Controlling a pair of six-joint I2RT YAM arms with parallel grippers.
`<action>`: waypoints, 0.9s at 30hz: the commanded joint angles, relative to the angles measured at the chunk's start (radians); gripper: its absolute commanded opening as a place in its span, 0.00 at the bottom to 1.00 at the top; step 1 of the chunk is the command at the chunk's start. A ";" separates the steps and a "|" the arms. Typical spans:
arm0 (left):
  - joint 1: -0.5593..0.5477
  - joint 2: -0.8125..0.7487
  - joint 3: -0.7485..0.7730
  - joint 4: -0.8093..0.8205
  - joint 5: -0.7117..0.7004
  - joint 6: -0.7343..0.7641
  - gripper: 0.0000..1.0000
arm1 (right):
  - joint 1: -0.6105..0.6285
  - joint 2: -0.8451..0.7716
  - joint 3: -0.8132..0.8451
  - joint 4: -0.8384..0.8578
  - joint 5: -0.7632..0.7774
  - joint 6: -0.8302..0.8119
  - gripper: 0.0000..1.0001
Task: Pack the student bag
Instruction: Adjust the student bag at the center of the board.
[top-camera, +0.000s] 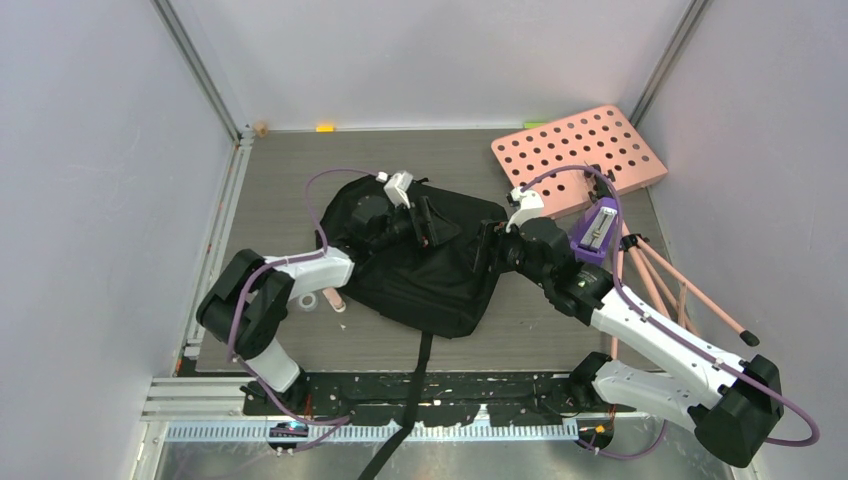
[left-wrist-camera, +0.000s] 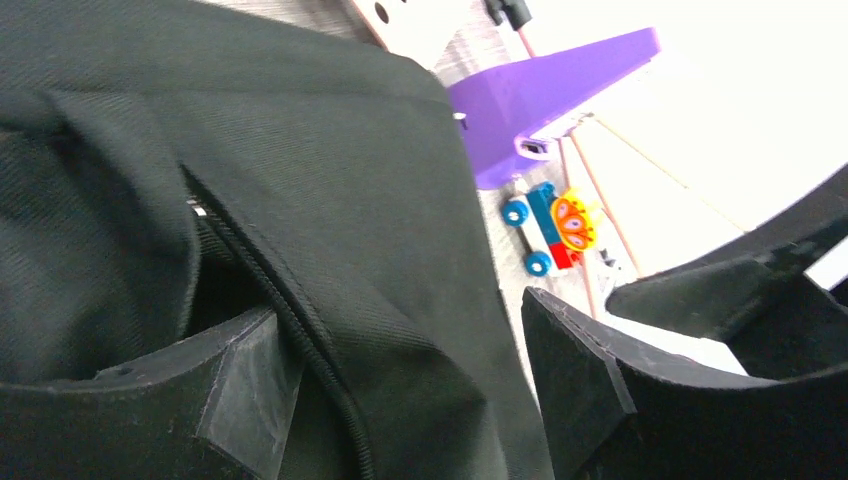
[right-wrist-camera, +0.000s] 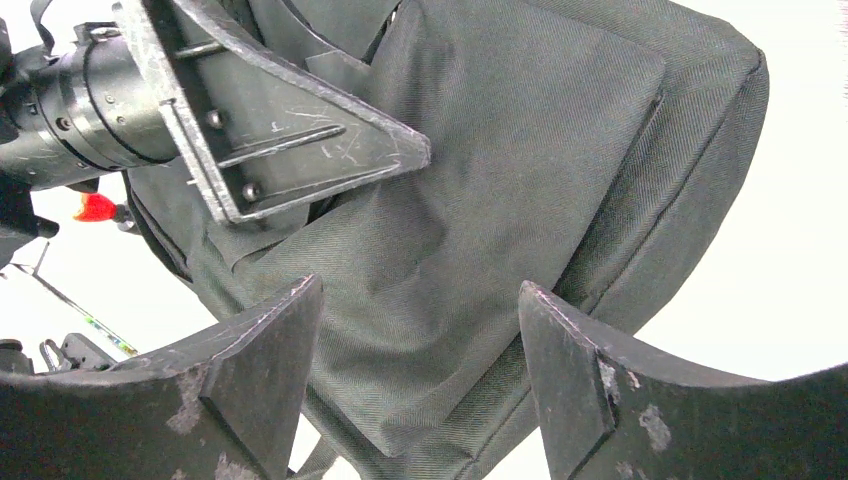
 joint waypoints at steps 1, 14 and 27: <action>0.004 -0.025 0.010 0.143 0.123 0.009 0.79 | 0.000 -0.025 0.010 0.020 0.011 -0.006 0.77; 0.005 -0.204 -0.085 0.147 0.256 0.007 0.80 | 0.000 -0.016 0.020 0.017 0.017 -0.007 0.77; -0.007 -0.304 -0.214 0.066 0.316 0.014 0.80 | 0.000 -0.003 0.075 -0.045 0.139 0.062 0.77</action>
